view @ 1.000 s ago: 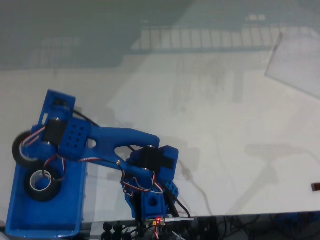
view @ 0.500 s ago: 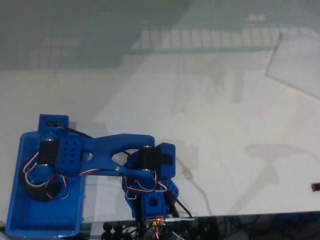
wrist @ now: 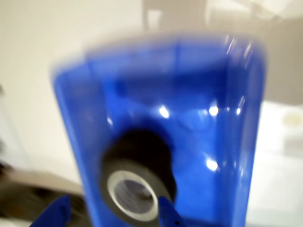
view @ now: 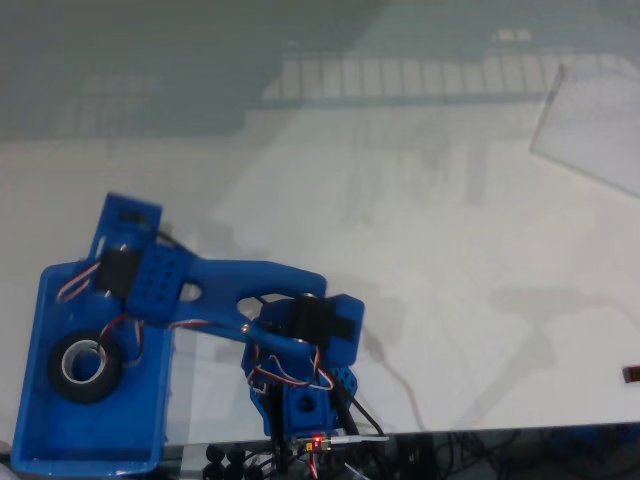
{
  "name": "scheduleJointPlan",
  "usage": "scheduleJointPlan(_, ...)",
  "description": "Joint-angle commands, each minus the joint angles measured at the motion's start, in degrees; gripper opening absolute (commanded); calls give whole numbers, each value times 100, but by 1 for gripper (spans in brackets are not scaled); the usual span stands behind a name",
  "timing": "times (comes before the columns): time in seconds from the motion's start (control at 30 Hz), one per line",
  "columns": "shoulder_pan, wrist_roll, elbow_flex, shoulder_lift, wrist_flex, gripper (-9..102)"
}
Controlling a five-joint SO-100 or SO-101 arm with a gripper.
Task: Grasp all tape and put them in the bin.
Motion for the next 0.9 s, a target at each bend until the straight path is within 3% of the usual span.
scheduleJointPlan(0.0,1046,-272,62,694,-220,25)
scheduleJointPlan(0.1,2268,-650,316,1371,-527,24)
scheduleJointPlan(0.23,4008,-1046,1090,2276,-1503,23)
scheduleJointPlan(0.4,5528,-1081,2364,3278,-2698,23)
scheduleJointPlan(0.63,6680,-932,4201,4482,-3946,21)
scheduleJointPlan(0.87,7198,-949,5889,5950,-4271,19)
